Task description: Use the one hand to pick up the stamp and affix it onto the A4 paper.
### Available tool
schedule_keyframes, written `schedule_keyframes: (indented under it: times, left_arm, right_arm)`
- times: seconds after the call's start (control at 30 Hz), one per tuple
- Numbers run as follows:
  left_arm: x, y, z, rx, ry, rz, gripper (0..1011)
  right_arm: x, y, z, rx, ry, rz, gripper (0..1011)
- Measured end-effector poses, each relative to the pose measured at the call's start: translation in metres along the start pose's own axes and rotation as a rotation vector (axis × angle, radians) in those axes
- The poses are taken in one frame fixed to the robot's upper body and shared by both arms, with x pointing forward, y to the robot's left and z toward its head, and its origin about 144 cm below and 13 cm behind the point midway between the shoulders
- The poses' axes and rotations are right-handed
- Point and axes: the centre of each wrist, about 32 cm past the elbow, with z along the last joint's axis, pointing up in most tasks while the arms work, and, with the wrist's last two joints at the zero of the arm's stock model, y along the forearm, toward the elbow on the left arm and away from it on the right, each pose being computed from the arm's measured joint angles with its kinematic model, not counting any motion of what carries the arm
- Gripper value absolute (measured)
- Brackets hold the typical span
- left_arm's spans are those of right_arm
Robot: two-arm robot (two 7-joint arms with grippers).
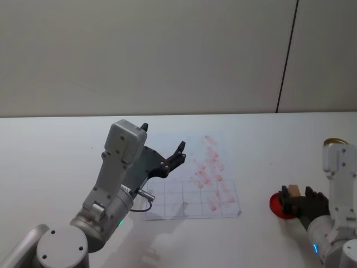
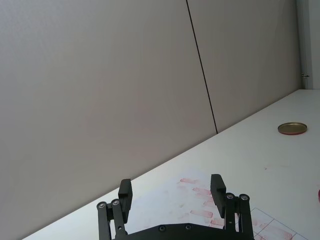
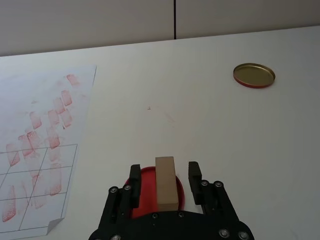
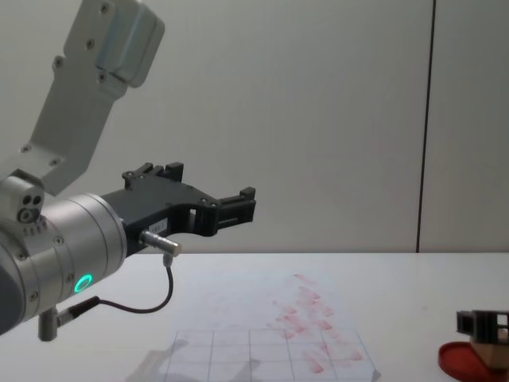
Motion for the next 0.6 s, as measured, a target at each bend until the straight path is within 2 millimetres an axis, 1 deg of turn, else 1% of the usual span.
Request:
schedule_keyframes:
  times: [0.03, 0.07, 0.13, 0.2, 0.23, 0.3, 0.37, 0.43, 0.6]
  left_arm:
    - [0.0, 0.0, 0.0, 0.0, 0.0, 0.0, 993]
    - [0.0, 0.0, 0.0, 0.0, 0.0, 0.0, 993]
    - [0.0, 0.0, 0.0, 0.0, 0.0, 0.0, 993]
    - [0.0, 0.0, 0.0, 0.0, 0.0, 0.0, 993]
    - [0.0, 0.0, 0.0, 0.0, 0.0, 0.0, 993]
    - [0.0, 0.0, 0.0, 0.0, 0.0, 0.0, 993]
    - [0.0, 0.0, 0.0, 0.0, 0.0, 0.0, 993]
    - [0.0, 0.0, 0.0, 0.0, 0.0, 0.0, 993]
    - [0.0, 0.0, 0.0, 0.0, 0.0, 0.0, 993]
  right_arm:
    - [0.0002, 0.0005, -0.0001, -0.002, 0.0, 0.0, 560]
    - [0.0004, 0.0009, -0.0002, -0.004, 0.001, 0.0, 543]
    - [0.0013, 0.0022, -0.0003, -0.009, 0.002, 0.0, 459]
    - [0.002, 0.0032, -0.0007, -0.014, 0.003, 0.002, 422]
    - [0.0021, 0.0035, -0.0009, -0.015, 0.003, 0.002, 358]
    - [0.0028, 0.0045, -0.0009, -0.019, 0.004, 0.003, 319]
    - [0.0031, 0.005, -0.0011, -0.021, 0.004, 0.005, 247]
    - [0.0037, 0.0059, -0.0012, -0.025, 0.005, 0.005, 214]
    - [0.0045, 0.0072, -0.0015, -0.028, 0.006, 0.007, 216]
